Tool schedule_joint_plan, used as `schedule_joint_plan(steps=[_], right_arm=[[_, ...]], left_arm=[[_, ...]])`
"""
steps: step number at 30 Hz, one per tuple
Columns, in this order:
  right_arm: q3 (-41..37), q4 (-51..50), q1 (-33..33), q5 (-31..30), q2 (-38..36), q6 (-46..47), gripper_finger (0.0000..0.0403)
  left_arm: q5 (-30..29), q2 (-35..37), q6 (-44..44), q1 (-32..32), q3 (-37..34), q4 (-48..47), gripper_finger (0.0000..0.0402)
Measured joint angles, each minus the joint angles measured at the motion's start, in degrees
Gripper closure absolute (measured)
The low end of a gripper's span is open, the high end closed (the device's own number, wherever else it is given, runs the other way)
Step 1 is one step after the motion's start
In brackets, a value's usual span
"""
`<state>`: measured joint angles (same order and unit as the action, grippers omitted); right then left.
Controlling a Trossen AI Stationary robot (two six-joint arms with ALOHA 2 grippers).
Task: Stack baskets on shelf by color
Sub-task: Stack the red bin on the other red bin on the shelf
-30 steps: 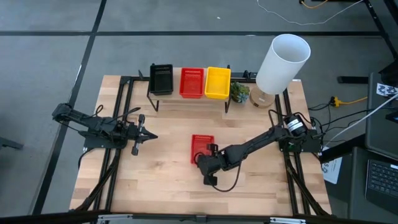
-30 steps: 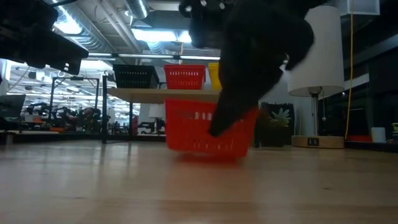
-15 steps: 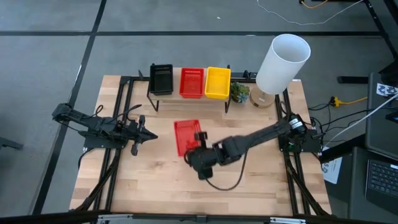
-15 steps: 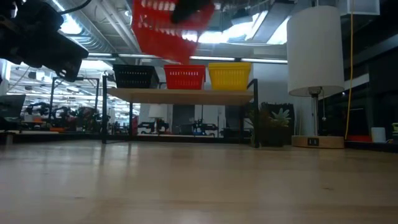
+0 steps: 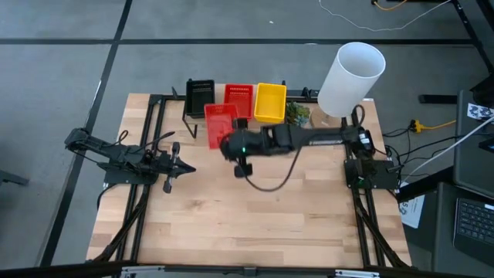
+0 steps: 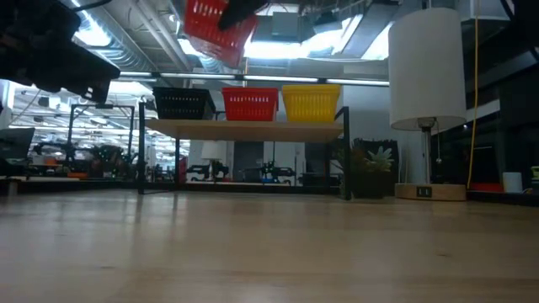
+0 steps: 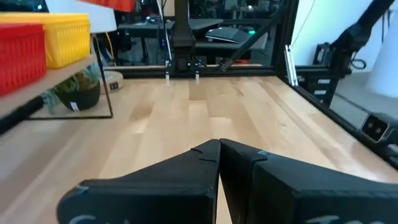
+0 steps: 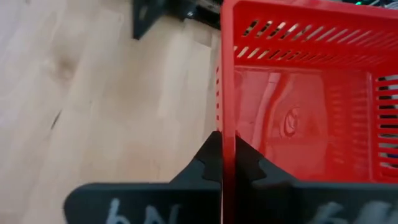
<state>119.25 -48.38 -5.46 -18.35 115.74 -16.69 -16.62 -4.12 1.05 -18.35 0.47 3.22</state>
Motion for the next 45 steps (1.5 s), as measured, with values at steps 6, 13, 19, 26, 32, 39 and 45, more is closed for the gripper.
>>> schedule_joint_plan(steps=[6,13,19,26,32,39,45], right_arm=[[0.5,0.46,7.5,3.15,0.0,-3.65,0.0403],[0.5,-0.52,15.1,8.35,0.0,-4.65,0.0403],[0.5,-4.49,18.54,11.06,0.0,-3.0,0.0403],[0.5,-5.57,20.18,12.08,0.0,-2.18,0.0403],[0.5,-7.52,20.72,12.11,0.0,-1.57,0.0392],[0.48,-7.73,20.72,12.16,0.0,-1.59,0.034],[0.48,-6.77,20.72,12.31,0.0,-1.55,0.0303]], left_arm=[[-0.2,0.0,-1.64,0.0,0.0,0.05,0.0399],[-0.22,0.0,-1.65,0.01,-0.01,0.11,0.0399],[-0.24,0.0,-1.67,0.01,-0.02,0.15,0.0399],[-0.24,0.0,-1.67,0.0,-0.02,0.2,0.0399],[-0.24,0.0,-1.67,0.0,-0.02,0.2,0.0399],[-0.24,0.0,-1.7,0.02,-0.02,0.2,0.0399],[-0.24,0.0,-1.7,0.02,-0.02,0.22,0.0399]])
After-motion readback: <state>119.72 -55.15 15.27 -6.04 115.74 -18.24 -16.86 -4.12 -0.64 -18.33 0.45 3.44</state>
